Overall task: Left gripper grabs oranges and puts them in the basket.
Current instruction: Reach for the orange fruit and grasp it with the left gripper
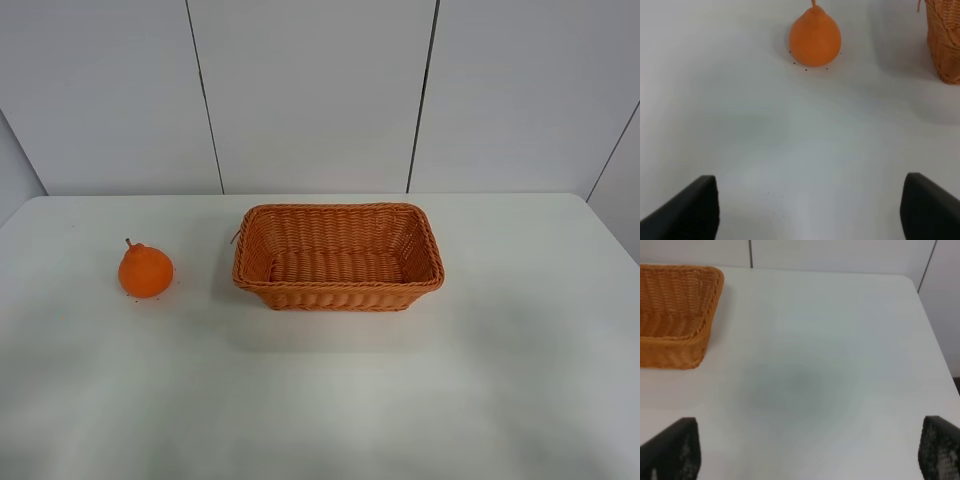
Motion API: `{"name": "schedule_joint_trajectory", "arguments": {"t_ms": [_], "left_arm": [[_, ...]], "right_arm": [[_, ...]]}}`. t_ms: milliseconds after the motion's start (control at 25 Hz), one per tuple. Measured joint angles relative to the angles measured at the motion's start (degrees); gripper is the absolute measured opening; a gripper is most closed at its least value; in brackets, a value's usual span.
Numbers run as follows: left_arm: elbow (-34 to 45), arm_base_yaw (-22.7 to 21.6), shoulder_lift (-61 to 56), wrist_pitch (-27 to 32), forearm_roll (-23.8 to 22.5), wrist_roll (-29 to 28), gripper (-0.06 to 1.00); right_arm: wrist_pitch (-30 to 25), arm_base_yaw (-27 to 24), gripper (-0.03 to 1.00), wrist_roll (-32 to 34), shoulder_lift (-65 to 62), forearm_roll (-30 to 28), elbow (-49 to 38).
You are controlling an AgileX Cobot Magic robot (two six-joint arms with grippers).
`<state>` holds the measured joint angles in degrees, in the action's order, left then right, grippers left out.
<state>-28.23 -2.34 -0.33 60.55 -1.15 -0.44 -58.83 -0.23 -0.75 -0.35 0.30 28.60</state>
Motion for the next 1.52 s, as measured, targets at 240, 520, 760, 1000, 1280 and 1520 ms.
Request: {"name": "schedule_joint_trajectory", "arguments": {"t_ms": [240,520,760,1000,1280,1520], "left_arm": [[0.0,0.0,0.0,0.0,0.0,0.0,0.85],[0.0,0.0,0.0,0.0,0.0,0.0,0.85],[-2.7,0.0,3.7,-1.4,0.0,0.0,0.85],[-13.6,0.0,24.8,-2.9,0.0,0.0,0.85],[-29.2,0.0,52.4,-3.5,0.0,0.0,0.85],[-43.3,0.0,73.5,-3.4,0.0,2.0,0.85]], "right_arm": [[0.0,0.0,0.69,0.0,0.0,0.0,0.0],[0.0,0.0,0.69,0.0,0.0,0.0,0.0],[0.0,0.0,0.69,0.0,0.0,0.0,0.0],[0.0,0.0,0.69,0.0,0.0,0.0,0.0],[0.0,0.0,0.69,0.0,0.0,0.0,0.0],[0.0,0.0,0.69,0.0,0.0,0.0,0.0]]}}
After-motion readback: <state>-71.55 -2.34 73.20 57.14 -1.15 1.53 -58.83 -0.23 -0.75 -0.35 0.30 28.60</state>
